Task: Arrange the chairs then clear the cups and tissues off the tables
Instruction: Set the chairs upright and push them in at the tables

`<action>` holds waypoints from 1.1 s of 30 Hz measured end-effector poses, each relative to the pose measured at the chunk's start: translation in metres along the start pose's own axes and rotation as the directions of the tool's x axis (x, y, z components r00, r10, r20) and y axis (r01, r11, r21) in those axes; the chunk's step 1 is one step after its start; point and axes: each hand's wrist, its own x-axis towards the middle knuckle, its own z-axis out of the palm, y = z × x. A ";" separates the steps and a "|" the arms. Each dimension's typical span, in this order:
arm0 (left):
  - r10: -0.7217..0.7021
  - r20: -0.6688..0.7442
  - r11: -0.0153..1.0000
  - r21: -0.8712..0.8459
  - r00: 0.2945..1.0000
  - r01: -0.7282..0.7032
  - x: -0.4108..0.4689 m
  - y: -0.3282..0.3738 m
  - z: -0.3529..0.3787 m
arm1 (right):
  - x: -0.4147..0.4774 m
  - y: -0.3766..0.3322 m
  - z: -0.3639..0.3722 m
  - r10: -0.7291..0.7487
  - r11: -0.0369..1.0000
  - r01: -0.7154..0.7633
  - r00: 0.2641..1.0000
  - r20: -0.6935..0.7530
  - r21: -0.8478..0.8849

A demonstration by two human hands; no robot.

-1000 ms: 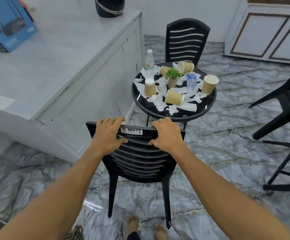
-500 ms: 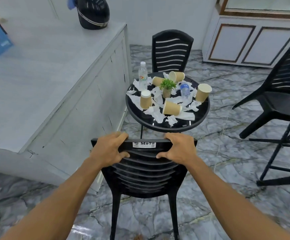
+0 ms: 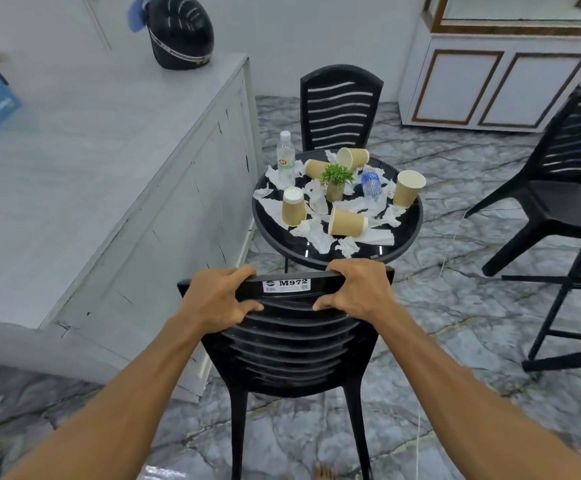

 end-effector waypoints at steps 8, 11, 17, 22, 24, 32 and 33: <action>-0.061 -0.035 0.998 0.016 0.998 0.062 -0.033 0.000 0.025 | -0.031 0.018 0.036 -0.183 0.979 0.164 0.969 -0.168 -0.120; -0.012 -0.042 0.999 0.043 0.999 0.014 -0.046 -0.005 0.028 | -0.044 0.020 0.051 -0.216 0.968 0.193 0.966 -0.144 -0.157; 0.057 -0.002 0.997 0.054 0.998 -0.057 -0.039 0.011 0.034 | -0.038 0.037 0.035 -0.215 0.960 0.203 0.976 -0.042 -0.192; 0.129 0.008 0.991 0.025 0.992 -0.129 0.002 0.018 0.013 | -0.032 0.044 0.015 -0.169 0.981 0.156 0.979 -0.116 -0.114; 0.168 0.023 0.986 -0.003 0.986 -0.168 0.019 0.024 0.011 | -0.037 0.052 0.004 -0.159 0.984 0.143 0.974 -0.158 -0.109; 0.219 0.100 0.971 -0.121 0.971 -0.206 0.080 0.033 0.026 | -0.046 0.076 -0.024 -0.093 0.988 0.051 0.950 -0.299 -0.147; 0.226 0.099 0.970 -0.110 0.969 -0.215 0.081 0.035 0.030 | -0.049 0.079 -0.026 -0.103 0.986 0.053 0.942 -0.320 -0.160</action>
